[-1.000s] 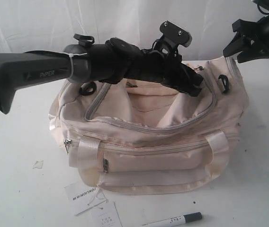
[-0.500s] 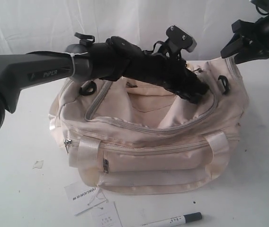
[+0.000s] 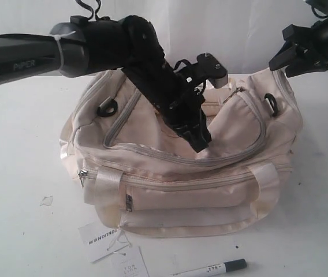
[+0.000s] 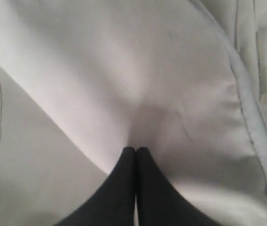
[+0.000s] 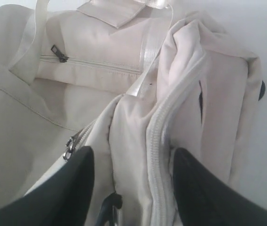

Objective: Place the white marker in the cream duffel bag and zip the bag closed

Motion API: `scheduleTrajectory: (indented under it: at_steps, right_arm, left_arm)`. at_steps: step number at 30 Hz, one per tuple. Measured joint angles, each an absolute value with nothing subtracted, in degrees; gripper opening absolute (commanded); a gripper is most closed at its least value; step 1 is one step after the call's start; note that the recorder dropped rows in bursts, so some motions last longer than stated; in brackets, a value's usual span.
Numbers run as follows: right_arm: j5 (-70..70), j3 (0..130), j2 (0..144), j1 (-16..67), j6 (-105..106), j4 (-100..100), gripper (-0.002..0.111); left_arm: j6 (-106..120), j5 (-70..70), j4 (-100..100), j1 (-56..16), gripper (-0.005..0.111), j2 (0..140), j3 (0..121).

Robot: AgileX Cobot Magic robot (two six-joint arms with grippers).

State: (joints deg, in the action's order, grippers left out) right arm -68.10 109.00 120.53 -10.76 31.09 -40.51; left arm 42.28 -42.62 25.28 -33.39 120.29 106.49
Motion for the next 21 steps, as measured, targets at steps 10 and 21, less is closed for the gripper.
scheduleTrajectory:
  at_steps: [10,21]
  right_arm:
    - [-68.89,109.0,120.53,-10.76,31.31,-40.51,0.049]
    - [-69.48,108.75,124.13,-10.76,31.49,-41.41,0.049]
  left_arm:
    - [49.48,-24.55,27.02,-30.14,0.0,109.61,90.73]
    - [57.89,0.0,22.1,-18.38,0.0,112.14,85.27]
